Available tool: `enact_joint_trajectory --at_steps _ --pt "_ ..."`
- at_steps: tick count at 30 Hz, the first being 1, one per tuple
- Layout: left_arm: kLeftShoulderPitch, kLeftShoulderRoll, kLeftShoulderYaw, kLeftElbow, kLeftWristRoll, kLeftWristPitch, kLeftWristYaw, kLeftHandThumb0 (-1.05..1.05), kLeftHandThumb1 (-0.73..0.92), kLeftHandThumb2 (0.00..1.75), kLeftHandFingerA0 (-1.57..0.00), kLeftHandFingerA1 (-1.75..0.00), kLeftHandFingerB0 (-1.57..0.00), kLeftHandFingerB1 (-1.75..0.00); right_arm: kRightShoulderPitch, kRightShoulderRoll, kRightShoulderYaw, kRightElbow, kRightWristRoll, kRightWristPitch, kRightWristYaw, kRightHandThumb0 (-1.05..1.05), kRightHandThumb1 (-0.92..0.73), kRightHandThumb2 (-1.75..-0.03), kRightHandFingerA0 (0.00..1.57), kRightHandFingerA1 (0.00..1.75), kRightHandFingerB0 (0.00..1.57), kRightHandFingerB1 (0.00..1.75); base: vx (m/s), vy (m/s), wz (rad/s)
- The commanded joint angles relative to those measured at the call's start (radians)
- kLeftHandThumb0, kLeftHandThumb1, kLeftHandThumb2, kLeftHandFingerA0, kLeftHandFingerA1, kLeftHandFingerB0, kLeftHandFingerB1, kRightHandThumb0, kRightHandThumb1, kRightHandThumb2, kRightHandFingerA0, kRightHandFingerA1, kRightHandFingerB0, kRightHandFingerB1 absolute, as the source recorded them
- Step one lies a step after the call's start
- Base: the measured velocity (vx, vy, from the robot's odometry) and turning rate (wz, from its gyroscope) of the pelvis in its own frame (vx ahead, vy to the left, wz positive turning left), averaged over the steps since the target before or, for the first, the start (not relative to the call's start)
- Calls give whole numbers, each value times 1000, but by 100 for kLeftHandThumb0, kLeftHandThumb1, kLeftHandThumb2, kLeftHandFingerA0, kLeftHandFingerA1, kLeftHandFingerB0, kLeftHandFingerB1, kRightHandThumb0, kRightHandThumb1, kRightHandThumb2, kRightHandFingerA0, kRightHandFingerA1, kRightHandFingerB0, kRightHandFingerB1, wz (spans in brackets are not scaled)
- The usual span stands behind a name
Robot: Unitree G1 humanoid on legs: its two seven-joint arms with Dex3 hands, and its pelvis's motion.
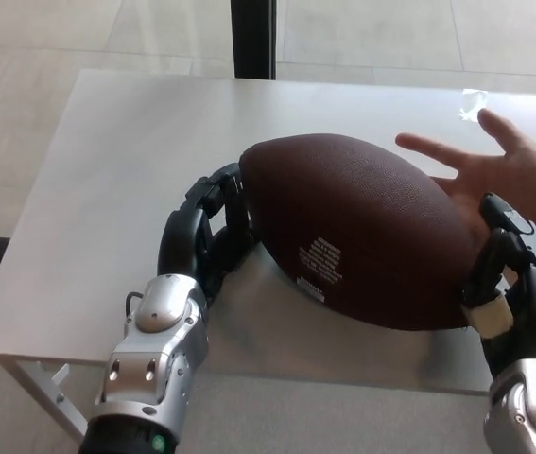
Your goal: The robot uses both its hands to grab the left and right ends of a football kept in the middle of the desk infront of it, lifts it up and places it in the palm of a person
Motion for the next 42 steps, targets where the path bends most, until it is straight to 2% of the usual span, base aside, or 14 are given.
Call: enact_joint_trajectory --at_steps 1,5,6,12,13,14,20,22,23,35,36,37,39,42 --pt "37 39 -2 51 29 68 11 -92 87 123 -30 -58 -13 -38 -17 -2 -17 -1 5 -8 -5 -93 -92 -79 38 39 30 33 0 0 0" --pt "1 71 -10 68 38 75 8 -91 87 125 -29 -59 -10 -33 -27 -3 -22 5 6 -2 -4 -99 -87 -83 37 41 29 35 0 0 0" --pt "-68 97 2 74 40 123 21 -99 92 92 -33 -50 -11 -25 -48 -6 -30 13 4 -5 -10 -98 -86 -87 38 42 29 35 0 0 0" --pt "-177 115 25 115 27 158 32 -98 92 88 -34 -49 -14 -29 -66 -5 -35 14 20 0 5 -96 -85 -88 38 42 28 36 0 0 0" --pt "-234 127 19 153 36 153 22 -89 87 125 -28 -56 -6 -36 -81 -1 -37 15 25 7 2 -94 -86 -89 38 44 27 36 0 0 0" --pt "-259 135 13 173 41 146 13 -97 92 91 -34 -52 -15 -33 -85 2 -35 15 26 8 2 -92 -88 -84 37 42 28 35 0 0 0" --pt "-351 151 12 293 36 100 -25 -102 92 89 -36 -55 -13 -32 -83 18 -18 5 20 18 -5 -93 -88 -86 37 43 28 36 0 0 0" --pt "-372 146 18 330 32 81 -25 -97 82 123 -34 -60 -13 -43 -80 21 -21 16 31 10 1 -95 -87 -86 38 44 29 36 0 0 0" --pt "-377 143 20 339 30 80 -23 -104 91 88 -38 -56 -18 -35 -74 23 -18 14 25 8 -5 -89 -92 -76 37 42 31 34 0 0 0" --pt "-329 123 -5 379 45 45 -35 -103 92 87 -48 -64 -25 -36 -41 30 -13 31 18 -20 -22 -94 -92 -81 41 45 30 36 0 0 0" --pt "-316 122 -8 378 47 44 -37 -105 87 130 -50 -68 -22 -45 -45 31 -14 38 19 -25 -23 -95 -92 -81 42 44 29 35 0 0 0" --pt "-302 113 6 385 36 39 -29 -105 92 85 -53 -68 -30 -33 -50 33 -16 42 23 -30 -23 -93 -92 -80 42 43 30 35 0 0 0" --pt "-296 108 14 388 34 35 -27 -105 92 85 -53 -68 -30 -33 -52 33 -16 45 25 -34 -24 -93 -92 -80 42 43 30 35 0 0 0" --pt "-278 75 71 384 -21 49 -30 -96 79 123 -46 -69 -20 -44 -65 28 -12 52 22 -30 -24 -94 -91 -80 45 43 32 36 0 0 0"
